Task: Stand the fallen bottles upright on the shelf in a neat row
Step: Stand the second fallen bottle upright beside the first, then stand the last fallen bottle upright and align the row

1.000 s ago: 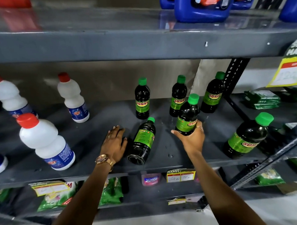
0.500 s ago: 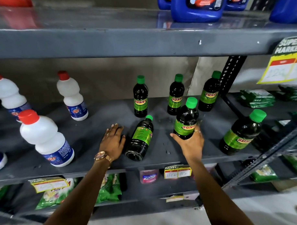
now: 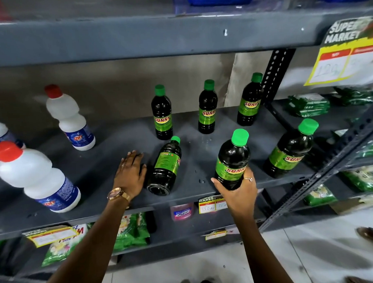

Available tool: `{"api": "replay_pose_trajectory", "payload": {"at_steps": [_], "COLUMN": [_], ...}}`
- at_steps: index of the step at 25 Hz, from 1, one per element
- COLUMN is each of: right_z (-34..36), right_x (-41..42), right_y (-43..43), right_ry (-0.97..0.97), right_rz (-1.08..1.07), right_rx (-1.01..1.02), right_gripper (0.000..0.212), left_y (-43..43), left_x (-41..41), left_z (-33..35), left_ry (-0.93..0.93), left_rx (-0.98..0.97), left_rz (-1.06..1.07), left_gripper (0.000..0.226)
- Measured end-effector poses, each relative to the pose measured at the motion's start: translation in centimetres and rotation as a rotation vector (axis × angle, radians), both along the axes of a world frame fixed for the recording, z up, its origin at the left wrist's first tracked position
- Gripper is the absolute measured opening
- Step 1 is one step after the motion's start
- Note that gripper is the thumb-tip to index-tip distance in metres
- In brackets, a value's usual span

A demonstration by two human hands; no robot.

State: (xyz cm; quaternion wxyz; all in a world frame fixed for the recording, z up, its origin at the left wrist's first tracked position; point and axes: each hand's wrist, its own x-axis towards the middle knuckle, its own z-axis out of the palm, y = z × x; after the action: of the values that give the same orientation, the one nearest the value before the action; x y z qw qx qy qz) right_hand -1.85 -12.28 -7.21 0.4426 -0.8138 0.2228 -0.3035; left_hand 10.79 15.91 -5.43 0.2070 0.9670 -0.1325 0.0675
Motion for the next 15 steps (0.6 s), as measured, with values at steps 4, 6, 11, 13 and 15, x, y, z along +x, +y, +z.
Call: {"api": "replay_pose_trajectory", "payload": {"at_steps": [4, 6, 11, 13, 15], "right_z": [0.2, 0.1, 1.2, 3.8, 6.9], "right_x": [-0.2, -1.5, -5.3, -2.4, 2.3], "right_y": [0.2, 0.6, 7.5, 9.4, 10.0], "right_ry": [-0.004, -0.104, -0.117, 0.151, 0.595], "right_rz": [0.026, -0.037, 0.228, 0.354, 0.427], "right_rx": [0.040, 0.064, -0.022, -0.052, -0.170], "right_gripper": [0.102, 0.113, 0.057, 0.074, 0.110], "left_y": [0.1, 0.1, 0.1, 0.4, 0.9], "left_x": [0.1, 0.3, 0.2, 0.3, 0.6], "left_z": [-0.4, -0.3, -0.5, -0.4, 0.1], "left_ry": [-0.002, 0.000, -0.002, 0.025, 0.060], "left_rx": [0.005, 0.002, 0.017, 0.018, 0.026], "left_rz": [-0.009, -0.005, -0.007, -0.022, -0.054], "left_gripper": [0.044, 0.044, 0.044, 0.045, 0.047]}}
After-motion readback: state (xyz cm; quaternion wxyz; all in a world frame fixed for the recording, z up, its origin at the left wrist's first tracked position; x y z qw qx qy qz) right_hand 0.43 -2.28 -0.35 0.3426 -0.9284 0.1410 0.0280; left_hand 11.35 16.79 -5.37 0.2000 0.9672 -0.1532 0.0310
